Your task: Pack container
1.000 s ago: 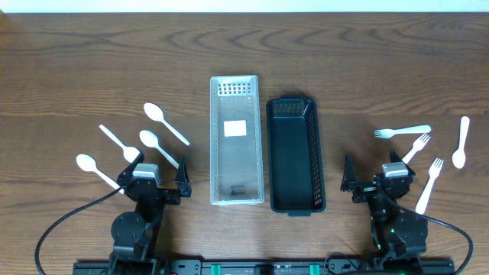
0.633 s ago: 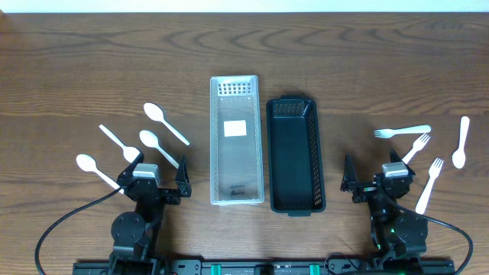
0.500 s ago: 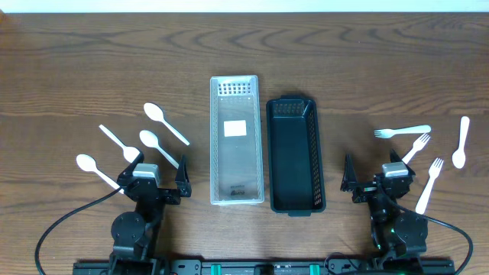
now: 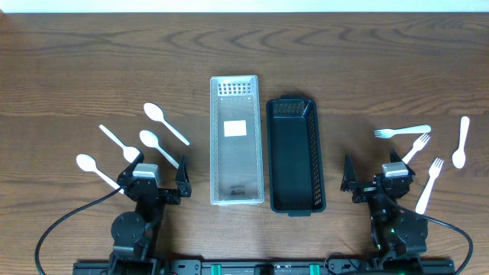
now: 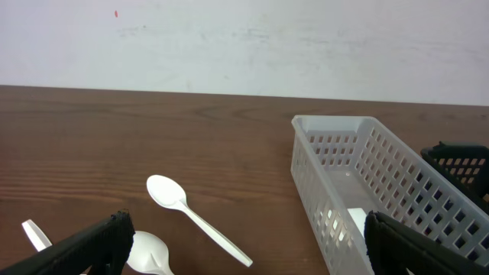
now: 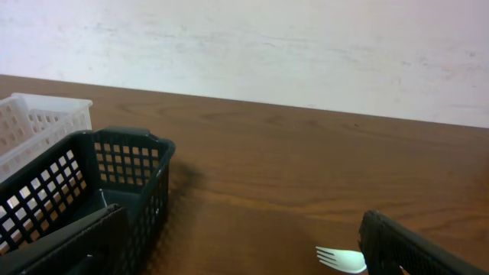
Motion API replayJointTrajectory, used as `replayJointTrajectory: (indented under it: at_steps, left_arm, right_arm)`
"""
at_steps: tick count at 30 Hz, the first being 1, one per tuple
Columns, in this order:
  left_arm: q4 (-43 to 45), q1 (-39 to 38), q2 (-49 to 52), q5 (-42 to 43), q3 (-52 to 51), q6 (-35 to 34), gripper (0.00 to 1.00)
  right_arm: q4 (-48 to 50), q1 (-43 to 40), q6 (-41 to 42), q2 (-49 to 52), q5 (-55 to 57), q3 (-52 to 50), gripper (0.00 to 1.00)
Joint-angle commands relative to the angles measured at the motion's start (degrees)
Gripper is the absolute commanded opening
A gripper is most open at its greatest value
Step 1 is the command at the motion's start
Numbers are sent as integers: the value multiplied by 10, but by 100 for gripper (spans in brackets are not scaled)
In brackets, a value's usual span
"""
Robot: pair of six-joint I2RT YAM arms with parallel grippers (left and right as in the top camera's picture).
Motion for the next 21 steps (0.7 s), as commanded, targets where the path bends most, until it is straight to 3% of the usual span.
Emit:
replayJointTrajectory:
  at_steps: [1,19,21]
  left_arm:
    - [-10,2,-4,8,-16,-5,98]
    - [-6,2,-4,8,-16,-6,98]
    - [-6,2,-4,8,-15,-43,98]
  right_arm:
    - [-2,-8,-8,-5,-2,-1,99]
    - [29,-8,-3,-4,0,-1,99]
    - [38,-8,27,-4,-11,-1,99]
